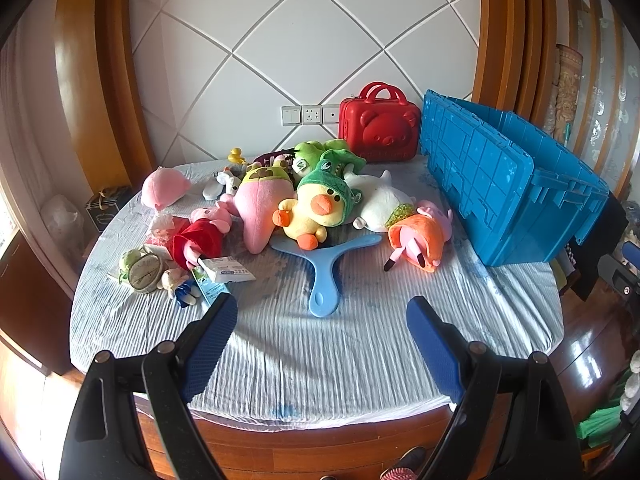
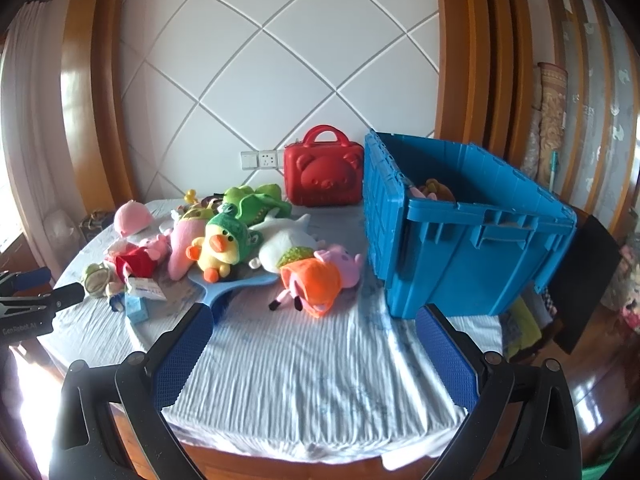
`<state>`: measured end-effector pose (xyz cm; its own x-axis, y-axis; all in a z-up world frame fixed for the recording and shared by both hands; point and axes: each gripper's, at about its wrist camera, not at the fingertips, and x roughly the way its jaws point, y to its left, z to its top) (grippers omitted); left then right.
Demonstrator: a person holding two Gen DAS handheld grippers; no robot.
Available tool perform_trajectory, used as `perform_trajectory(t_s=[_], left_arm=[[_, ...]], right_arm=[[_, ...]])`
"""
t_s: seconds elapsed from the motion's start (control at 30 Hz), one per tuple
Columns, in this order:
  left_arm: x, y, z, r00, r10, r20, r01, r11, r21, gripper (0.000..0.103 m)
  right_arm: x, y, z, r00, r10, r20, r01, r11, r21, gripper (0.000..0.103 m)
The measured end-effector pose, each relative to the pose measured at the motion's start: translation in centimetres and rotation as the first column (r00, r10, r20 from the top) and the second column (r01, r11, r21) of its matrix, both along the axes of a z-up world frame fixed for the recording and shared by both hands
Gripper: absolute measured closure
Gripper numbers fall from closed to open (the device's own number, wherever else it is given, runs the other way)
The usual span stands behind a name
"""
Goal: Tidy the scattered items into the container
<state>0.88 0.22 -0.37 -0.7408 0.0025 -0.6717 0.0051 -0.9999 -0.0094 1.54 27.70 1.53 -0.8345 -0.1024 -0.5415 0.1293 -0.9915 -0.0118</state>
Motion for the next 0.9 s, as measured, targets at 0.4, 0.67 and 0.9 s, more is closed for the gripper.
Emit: perform_trajectory(t_s=[0.4,0.67,0.9], left_arm=[[0.1,0.1,0.0,1.0,-0.005,-0.002,0.005,1.0,-0.001,0.016],[0.6,-0.1,0.1,1.0,-0.006,-0.007,0.006,1.0,0.001,0.016],[0.9,-1.4,-0.5,1.0,0.015,-0.001,-0.015,1.0,0.004,0.016]], right_arm=[[0.7,0.6,0.2,1.0,-0.016,-0.004,0.016,1.0,0.001,0.0],[1.0,0.6,0.4,1.0,-0.017,-0.006,0.017,1.0,0.004,0.0],[1.2,0.6,0.4,1.0,-0.018,-0.001,0.018,1.0,0.004,0.0]])
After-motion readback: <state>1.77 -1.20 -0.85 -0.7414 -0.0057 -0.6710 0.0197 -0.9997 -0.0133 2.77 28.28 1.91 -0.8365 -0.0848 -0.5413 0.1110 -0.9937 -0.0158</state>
